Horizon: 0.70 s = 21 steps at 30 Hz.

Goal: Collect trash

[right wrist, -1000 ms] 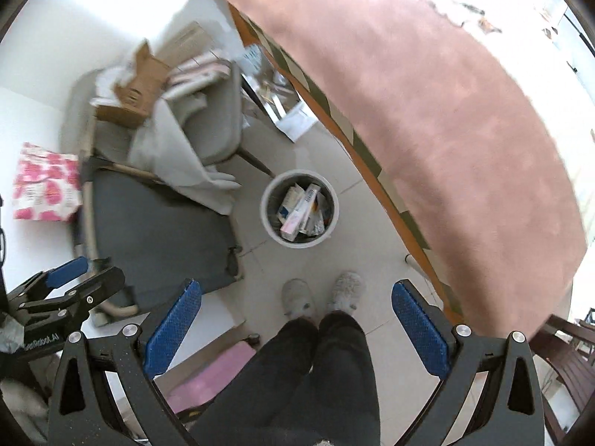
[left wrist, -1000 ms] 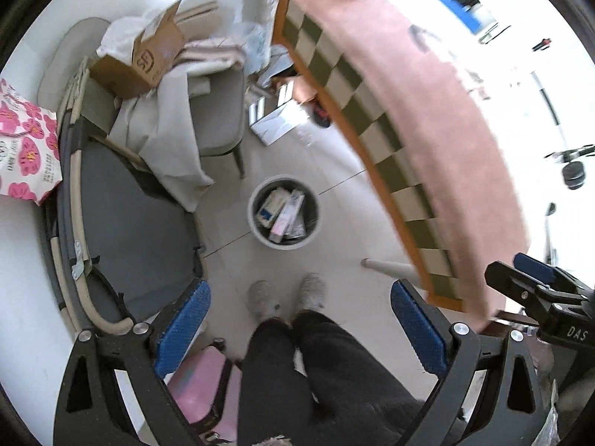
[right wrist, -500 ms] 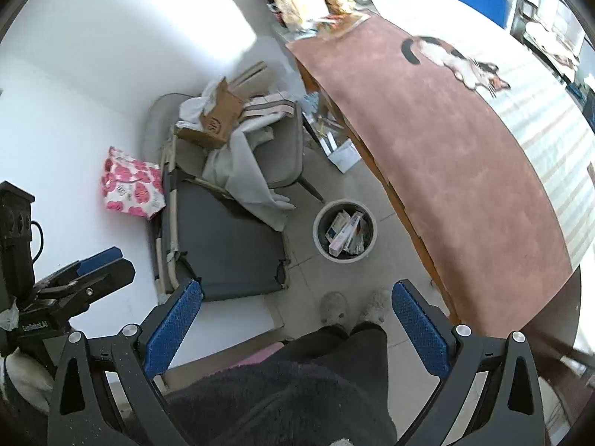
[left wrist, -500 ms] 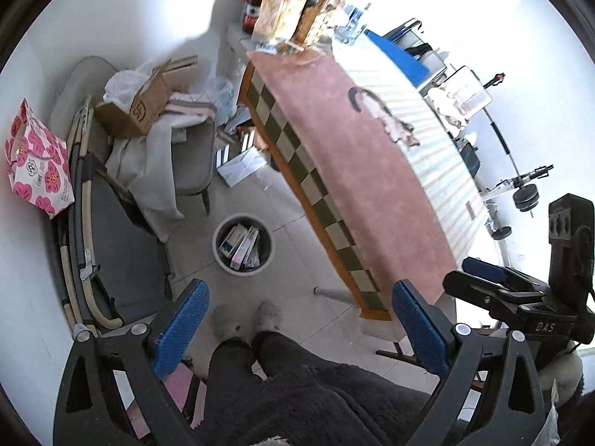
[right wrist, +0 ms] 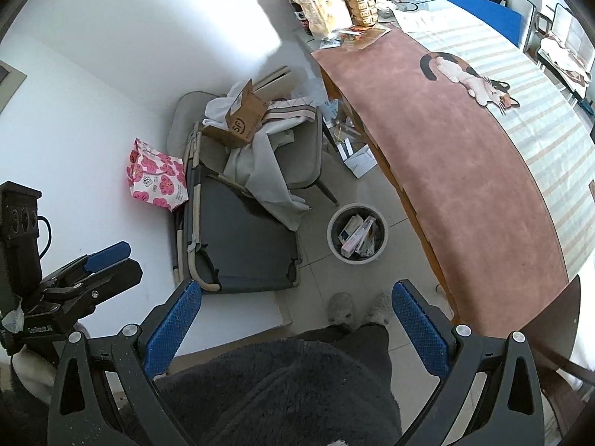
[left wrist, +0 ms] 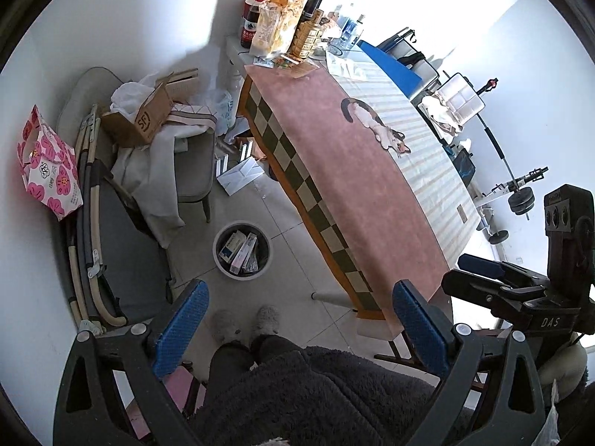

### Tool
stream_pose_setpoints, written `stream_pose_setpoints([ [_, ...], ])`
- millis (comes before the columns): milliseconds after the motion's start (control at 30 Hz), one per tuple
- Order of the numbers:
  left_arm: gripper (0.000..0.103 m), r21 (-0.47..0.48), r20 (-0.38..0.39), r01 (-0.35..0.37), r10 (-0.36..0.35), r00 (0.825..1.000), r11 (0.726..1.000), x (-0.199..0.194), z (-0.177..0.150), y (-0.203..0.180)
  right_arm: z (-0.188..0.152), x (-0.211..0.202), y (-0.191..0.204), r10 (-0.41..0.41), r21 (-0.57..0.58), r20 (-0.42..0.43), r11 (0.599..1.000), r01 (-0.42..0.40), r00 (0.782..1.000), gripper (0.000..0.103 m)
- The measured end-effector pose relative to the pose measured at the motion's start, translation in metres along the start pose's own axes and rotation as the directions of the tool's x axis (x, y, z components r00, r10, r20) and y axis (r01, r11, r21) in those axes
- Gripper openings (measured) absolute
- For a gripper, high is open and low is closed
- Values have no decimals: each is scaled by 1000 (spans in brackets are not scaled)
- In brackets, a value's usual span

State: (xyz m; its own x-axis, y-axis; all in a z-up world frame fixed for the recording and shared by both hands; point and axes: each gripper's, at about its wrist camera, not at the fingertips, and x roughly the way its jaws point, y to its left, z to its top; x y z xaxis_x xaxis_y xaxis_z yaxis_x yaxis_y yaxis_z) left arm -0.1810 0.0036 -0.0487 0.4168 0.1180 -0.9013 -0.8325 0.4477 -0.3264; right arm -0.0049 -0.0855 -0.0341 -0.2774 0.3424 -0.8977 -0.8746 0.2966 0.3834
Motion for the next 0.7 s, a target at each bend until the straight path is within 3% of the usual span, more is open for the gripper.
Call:
stream_pose_setpoints([
  [700,101,4,-12,40,-40,999,999,-4,-6,-11,-10,-6,1,31,9,-18,999,-31,999,103],
])
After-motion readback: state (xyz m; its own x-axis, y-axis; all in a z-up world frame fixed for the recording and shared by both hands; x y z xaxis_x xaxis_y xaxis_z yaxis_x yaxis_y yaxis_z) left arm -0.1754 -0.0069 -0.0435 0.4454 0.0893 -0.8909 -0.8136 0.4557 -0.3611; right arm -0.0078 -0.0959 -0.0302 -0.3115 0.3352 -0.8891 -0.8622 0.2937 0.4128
